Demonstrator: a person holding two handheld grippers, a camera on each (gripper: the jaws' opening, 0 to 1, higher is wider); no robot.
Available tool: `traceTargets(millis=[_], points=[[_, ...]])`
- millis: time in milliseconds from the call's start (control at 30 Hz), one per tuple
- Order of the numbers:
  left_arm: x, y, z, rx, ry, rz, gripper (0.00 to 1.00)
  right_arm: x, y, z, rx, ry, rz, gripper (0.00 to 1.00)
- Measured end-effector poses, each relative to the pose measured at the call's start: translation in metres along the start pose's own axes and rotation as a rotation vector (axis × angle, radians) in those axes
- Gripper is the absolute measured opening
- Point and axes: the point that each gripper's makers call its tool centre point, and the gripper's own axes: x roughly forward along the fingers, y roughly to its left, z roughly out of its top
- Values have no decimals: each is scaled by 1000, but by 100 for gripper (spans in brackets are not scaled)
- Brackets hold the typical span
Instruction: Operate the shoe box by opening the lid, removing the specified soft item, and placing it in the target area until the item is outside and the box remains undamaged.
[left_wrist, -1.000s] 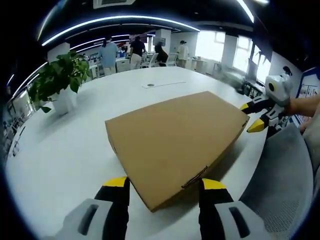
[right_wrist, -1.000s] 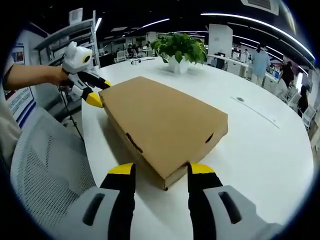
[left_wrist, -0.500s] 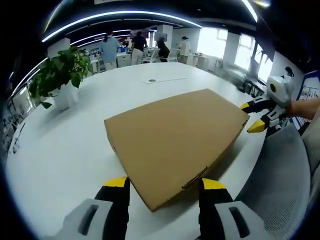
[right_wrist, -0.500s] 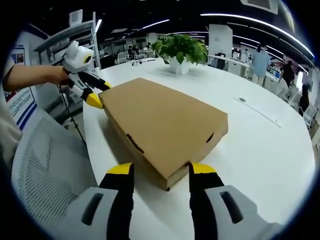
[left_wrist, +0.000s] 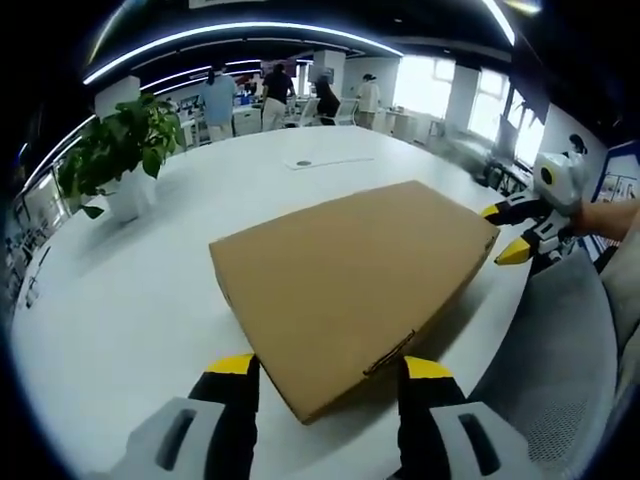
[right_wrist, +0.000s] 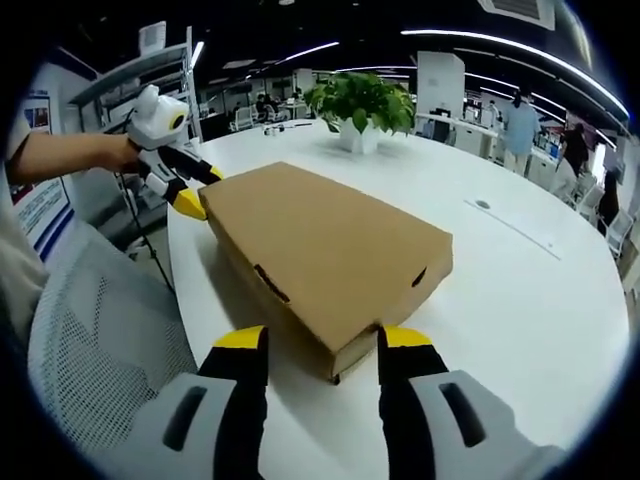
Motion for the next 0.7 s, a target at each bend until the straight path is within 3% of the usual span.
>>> traceTargets(millis=[500, 700], points=[[-18, -5, 19, -10, -50, 2, 60, -16, 2, 25, 7, -56, -21, 42], [-24, -5, 28, 24, -64, 13, 61, -21, 1, 36, 16, -86, -31, 43]])
